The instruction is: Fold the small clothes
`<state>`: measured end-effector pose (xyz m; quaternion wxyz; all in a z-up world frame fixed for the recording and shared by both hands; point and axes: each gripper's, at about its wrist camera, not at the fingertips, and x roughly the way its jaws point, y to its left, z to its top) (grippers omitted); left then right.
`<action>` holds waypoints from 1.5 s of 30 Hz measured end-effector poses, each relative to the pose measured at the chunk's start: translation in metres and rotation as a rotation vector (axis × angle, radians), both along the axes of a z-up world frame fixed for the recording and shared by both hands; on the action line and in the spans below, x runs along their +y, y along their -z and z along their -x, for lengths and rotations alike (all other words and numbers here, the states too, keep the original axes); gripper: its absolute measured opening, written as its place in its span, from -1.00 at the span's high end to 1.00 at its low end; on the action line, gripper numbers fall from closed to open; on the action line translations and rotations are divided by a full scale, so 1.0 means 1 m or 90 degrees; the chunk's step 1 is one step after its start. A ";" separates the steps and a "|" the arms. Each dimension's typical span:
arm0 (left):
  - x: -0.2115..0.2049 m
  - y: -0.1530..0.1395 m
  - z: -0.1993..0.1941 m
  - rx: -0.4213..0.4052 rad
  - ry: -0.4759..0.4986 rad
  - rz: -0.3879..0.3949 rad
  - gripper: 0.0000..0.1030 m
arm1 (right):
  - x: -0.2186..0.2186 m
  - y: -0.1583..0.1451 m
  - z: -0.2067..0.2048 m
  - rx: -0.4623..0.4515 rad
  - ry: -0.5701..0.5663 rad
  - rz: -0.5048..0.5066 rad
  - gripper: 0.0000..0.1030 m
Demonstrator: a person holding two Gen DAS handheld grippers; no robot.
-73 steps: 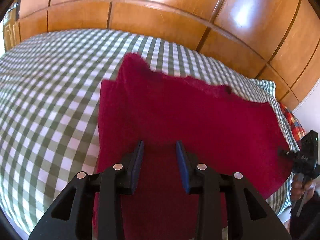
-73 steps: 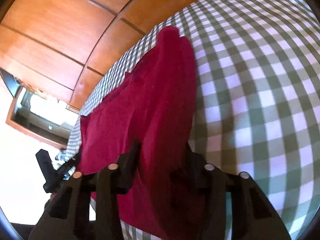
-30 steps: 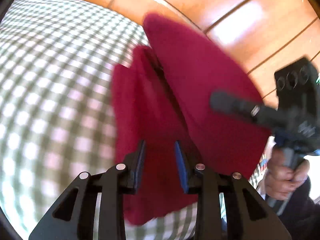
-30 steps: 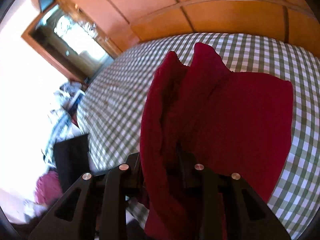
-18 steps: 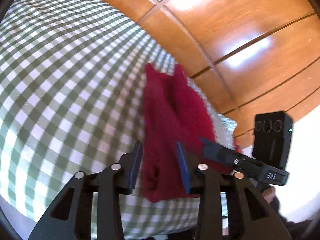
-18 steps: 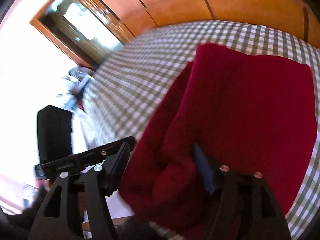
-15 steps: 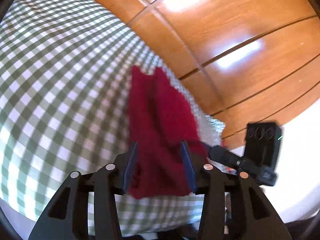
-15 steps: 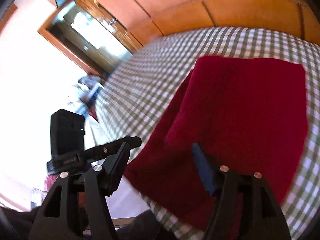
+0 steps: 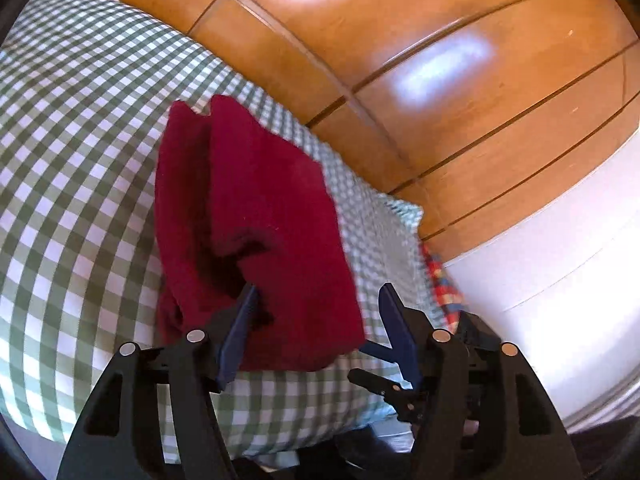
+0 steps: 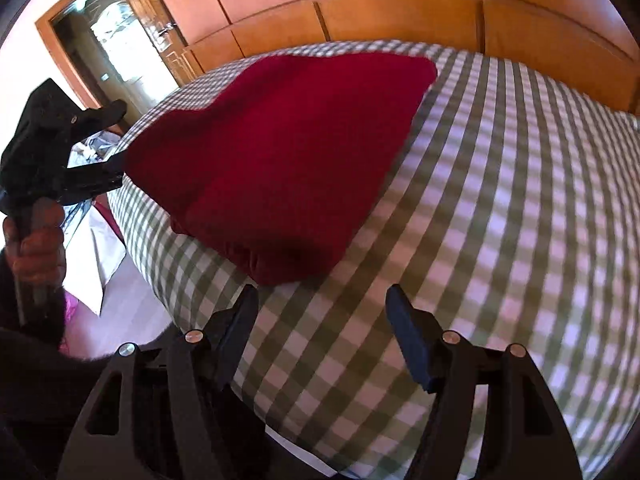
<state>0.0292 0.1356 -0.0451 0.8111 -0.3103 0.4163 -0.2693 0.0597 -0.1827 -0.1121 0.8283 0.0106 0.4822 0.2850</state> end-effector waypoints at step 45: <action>0.012 0.020 -0.044 -0.024 -0.089 -0.089 0.74 | 0.000 -0.052 -0.016 -0.157 -0.011 0.026 -0.16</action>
